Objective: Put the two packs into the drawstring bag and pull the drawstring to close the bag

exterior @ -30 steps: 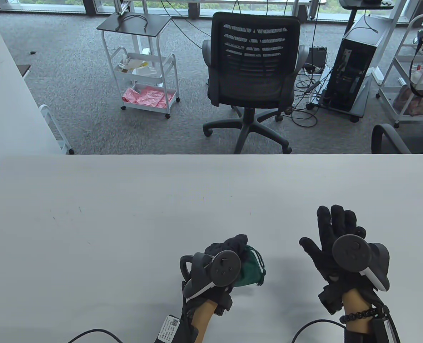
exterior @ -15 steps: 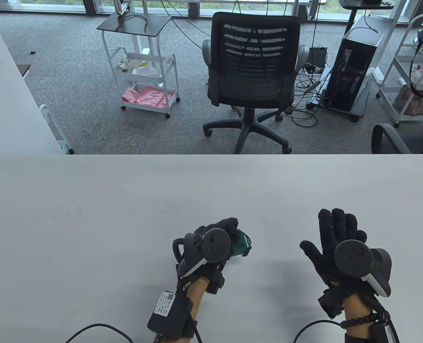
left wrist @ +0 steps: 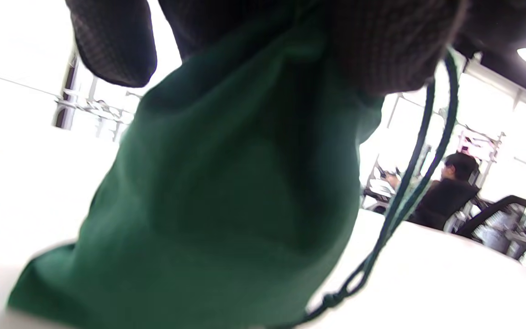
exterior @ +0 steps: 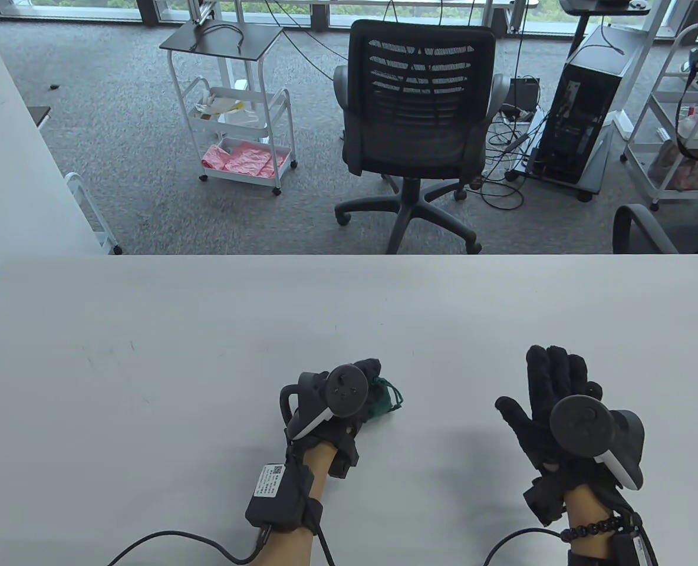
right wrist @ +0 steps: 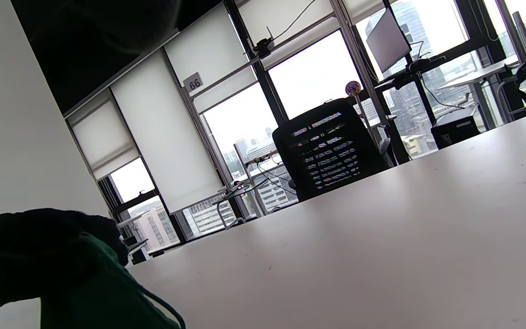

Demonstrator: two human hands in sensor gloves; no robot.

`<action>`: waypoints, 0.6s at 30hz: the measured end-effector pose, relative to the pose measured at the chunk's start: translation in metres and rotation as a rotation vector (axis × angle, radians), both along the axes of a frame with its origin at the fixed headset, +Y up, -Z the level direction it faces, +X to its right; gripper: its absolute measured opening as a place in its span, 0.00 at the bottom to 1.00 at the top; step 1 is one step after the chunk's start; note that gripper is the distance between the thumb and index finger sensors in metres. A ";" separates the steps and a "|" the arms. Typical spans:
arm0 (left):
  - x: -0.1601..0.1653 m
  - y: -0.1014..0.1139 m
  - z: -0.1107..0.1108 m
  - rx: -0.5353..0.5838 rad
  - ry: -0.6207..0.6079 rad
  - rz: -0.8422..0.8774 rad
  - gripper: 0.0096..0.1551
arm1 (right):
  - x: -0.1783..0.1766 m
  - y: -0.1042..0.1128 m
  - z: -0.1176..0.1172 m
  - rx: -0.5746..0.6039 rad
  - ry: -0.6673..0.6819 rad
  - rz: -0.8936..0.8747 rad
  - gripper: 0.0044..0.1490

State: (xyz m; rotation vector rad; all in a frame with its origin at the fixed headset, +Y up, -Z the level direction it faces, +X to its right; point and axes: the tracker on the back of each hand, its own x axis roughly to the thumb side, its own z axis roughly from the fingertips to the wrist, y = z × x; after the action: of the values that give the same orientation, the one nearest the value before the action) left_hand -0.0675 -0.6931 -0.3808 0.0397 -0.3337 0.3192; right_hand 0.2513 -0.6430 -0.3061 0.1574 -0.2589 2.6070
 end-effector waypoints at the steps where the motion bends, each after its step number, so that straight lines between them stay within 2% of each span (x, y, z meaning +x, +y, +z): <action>1: 0.001 -0.001 0.002 -0.023 -0.020 -0.012 0.31 | 0.000 0.000 0.000 0.000 -0.004 -0.012 0.56; 6: 0.009 -0.002 0.019 -0.092 -0.123 -0.145 0.31 | 0.000 0.002 0.002 0.019 -0.013 -0.007 0.55; 12: 0.012 -0.009 0.035 -0.134 -0.183 -0.231 0.32 | 0.000 0.002 0.001 0.019 -0.014 -0.009 0.55; 17: 0.015 -0.022 0.046 -0.284 -0.272 -0.285 0.34 | -0.001 0.002 0.001 0.021 -0.011 -0.001 0.55; 18: 0.015 -0.022 0.048 -0.280 -0.268 -0.280 0.34 | -0.001 0.002 0.001 0.022 -0.012 -0.001 0.55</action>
State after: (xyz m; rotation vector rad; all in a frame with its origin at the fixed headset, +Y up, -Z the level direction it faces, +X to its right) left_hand -0.0526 -0.7149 -0.3331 -0.3253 -0.5505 0.0899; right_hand 0.2503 -0.6412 -0.3051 0.1498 -0.2911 2.6058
